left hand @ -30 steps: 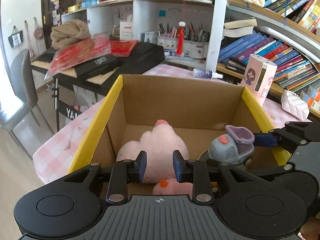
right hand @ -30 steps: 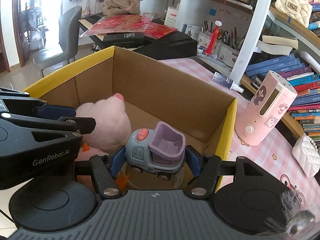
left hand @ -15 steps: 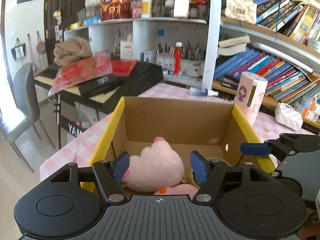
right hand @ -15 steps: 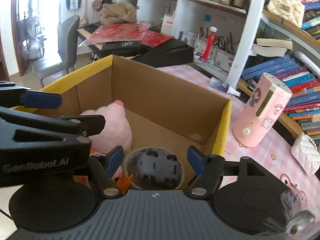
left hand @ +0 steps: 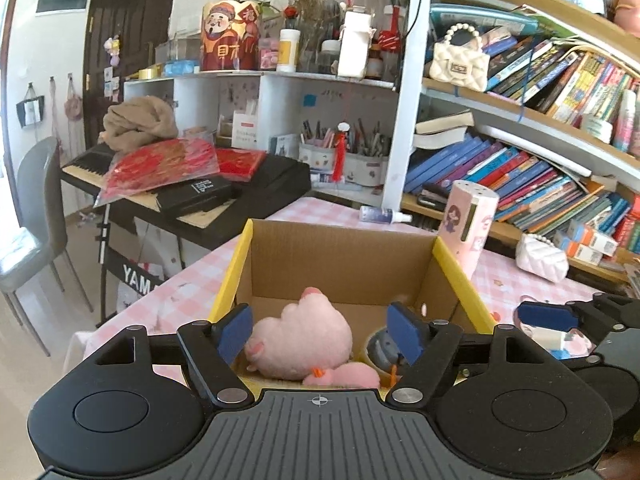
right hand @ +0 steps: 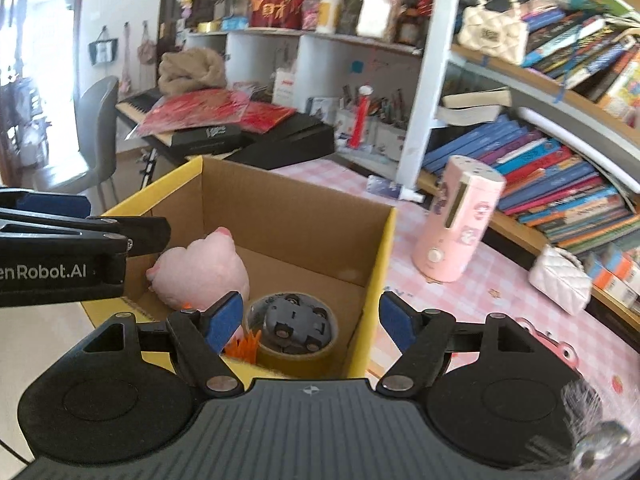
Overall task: Organize objects
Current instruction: 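Lower and release the pom from the left tool while the right tool releases the truck into the box, then withdraw both tools up and away from the yellow box, then move the left tool to the white medicine box while the right tool nears the mint green roller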
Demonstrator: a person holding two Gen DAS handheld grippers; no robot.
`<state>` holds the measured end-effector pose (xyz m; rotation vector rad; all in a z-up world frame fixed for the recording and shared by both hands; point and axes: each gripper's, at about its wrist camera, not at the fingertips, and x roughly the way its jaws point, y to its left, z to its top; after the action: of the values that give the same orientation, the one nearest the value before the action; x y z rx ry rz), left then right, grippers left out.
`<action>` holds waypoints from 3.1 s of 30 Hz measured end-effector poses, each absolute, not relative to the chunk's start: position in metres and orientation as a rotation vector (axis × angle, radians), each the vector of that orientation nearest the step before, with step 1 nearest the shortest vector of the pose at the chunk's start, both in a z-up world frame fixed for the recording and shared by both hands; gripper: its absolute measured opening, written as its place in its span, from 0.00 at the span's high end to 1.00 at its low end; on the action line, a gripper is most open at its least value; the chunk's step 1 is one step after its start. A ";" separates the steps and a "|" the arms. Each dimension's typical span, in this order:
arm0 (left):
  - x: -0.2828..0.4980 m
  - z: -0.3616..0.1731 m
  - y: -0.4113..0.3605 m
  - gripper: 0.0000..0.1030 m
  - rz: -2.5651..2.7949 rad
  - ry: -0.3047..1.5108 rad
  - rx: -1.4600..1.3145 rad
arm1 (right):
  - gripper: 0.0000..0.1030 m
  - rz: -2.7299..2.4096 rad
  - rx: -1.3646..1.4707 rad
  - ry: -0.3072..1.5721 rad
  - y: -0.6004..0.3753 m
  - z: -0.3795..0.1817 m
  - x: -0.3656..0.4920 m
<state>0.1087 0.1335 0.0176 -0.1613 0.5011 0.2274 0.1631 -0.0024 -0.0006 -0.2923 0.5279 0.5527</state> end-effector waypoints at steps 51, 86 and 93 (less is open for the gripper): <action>-0.031 -0.022 0.073 0.12 -0.063 0.695 -0.048 | 0.13 0.005 -0.101 0.717 -0.104 -0.042 -0.031; 0.108 -0.030 -0.043 0.12 -0.132 0.728 -0.035 | 0.12 -0.065 -0.087 0.758 -0.220 -0.043 0.101; 0.135 -0.029 -0.062 0.12 -0.100 0.723 -0.037 | 0.12 -0.019 -0.082 0.750 -0.238 -0.042 0.139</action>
<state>0.1353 -0.0615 -0.0292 -0.0373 0.7234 -0.1002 0.1390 -0.2380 -0.0419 -0.0822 0.7496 -0.0191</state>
